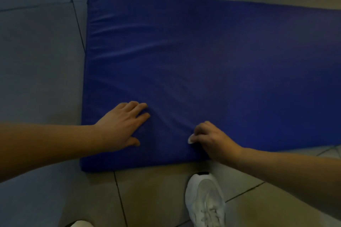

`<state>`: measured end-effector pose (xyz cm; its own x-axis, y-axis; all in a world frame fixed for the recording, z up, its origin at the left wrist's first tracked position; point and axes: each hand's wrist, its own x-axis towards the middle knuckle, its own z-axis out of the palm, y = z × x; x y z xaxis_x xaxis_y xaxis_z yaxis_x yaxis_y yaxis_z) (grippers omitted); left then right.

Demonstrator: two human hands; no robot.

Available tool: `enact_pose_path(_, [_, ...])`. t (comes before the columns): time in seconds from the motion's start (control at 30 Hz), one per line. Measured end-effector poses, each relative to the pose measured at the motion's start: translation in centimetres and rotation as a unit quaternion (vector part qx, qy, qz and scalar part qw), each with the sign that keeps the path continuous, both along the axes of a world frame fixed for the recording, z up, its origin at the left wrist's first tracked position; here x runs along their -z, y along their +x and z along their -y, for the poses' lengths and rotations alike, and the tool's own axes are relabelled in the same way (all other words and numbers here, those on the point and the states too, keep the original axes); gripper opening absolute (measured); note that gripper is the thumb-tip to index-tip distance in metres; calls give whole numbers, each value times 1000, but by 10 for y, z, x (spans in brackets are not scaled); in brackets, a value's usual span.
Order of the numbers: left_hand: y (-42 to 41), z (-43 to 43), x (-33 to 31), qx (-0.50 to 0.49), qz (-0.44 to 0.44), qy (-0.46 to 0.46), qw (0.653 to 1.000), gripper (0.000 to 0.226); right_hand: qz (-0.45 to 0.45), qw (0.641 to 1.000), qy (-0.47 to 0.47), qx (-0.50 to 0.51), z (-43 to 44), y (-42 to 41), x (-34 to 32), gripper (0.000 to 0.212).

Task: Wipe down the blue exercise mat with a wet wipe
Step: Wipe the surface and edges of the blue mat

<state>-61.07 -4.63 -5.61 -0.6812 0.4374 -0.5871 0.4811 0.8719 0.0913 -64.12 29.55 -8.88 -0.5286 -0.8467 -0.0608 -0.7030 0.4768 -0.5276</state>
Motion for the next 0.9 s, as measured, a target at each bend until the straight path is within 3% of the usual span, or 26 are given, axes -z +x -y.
enact_pose_path(0.13, [-10, -7, 3, -32, 1, -35, 999, 99, 35, 997, -24, 60, 33, -4, 3, 15])
enact_pose_path(0.3, [-6, -20, 3, -71, -4, -61, 996, 100, 108, 993, -32, -27, 122, -3, 7, 12])
enact_pose_path(0.4, [-1, -21, 3, -109, 6, -65, 992, 99, 92, 994, 0, -54, 133, -36, 1, 10])
enact_pose_path(0.5, [0, -23, 6, -130, 8, -64, 989, 97, 66, 995, 12, 75, 140, -67, -7, 12])
enact_pose_path(0.6, [-4, -34, -1, -134, 17, -72, 988, 89, 102, 978, 65, 169, 144, -64, -19, 12])
enact_pose_path(0.67, [-9, -42, -15, -150, 29, -75, 985, 79, 180, 952, 175, 172, 146, -51, -31, 11])
enact_pose_path(0.73, [-6, -50, -30, -168, 55, -97, 979, 77, 304, 897, 241, 211, 148, -32, -50, 7])
enact_pose_path(0.83, [10, -52, -55, -269, 78, -57, 958, 61, 407, 828, 171, 347, 154, 1, -87, 14])
enact_pose_path(0.87, [19, -52, -63, -343, 90, -8, 935, 50, 420, 808, 143, 388, 155, 11, -103, 15])
enact_pose_path(0.9, [27, -51, -72, -449, 114, 59, 884, 40, 438, 784, 115, 425, 157, 19, -117, 17])
